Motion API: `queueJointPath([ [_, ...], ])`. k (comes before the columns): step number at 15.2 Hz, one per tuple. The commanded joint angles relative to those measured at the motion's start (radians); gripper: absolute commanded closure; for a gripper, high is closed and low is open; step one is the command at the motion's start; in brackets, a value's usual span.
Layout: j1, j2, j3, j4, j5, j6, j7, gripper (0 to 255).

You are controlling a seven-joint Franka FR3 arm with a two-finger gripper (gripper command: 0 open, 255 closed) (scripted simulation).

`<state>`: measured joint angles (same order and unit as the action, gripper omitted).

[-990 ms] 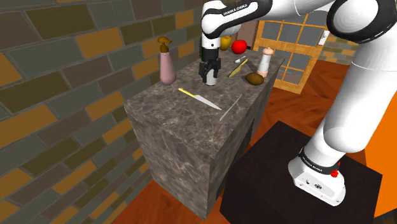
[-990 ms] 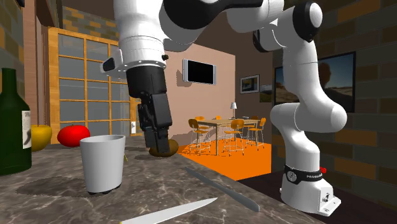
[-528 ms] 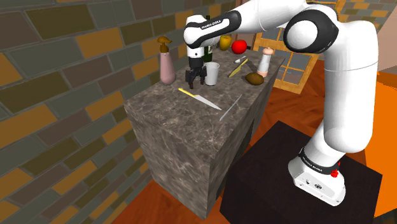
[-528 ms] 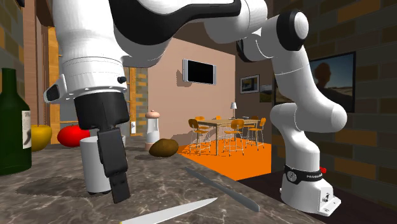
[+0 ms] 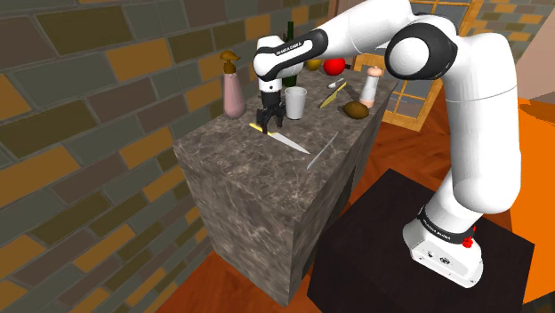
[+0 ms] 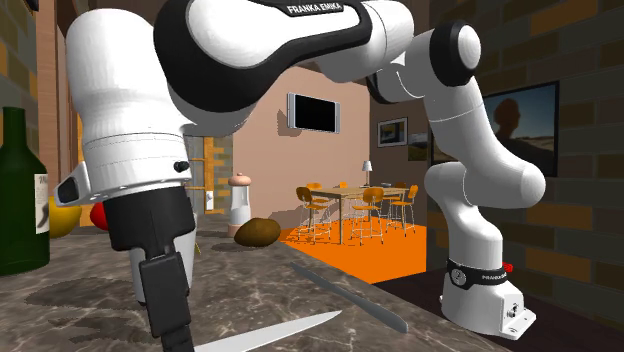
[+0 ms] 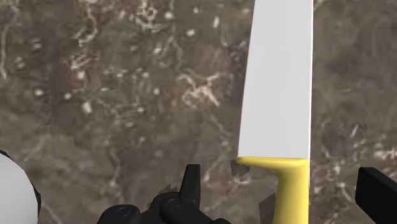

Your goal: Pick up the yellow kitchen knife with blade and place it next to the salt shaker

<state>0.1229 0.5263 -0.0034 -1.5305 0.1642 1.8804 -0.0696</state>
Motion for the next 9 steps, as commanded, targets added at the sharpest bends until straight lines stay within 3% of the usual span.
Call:
queueJointPath([
  [1, 0.003, 0.001, 0.001, -0.016, 0.001, 0.017, 0.001, 0],
  [8, 0.003, 0.001, 0.001, -0.015, 0.001, 0.017, 0.001, 0],
  [9, 0.003, 0.001, 0.001, -0.015, 0.001, 0.017, 0.001, 255],
])
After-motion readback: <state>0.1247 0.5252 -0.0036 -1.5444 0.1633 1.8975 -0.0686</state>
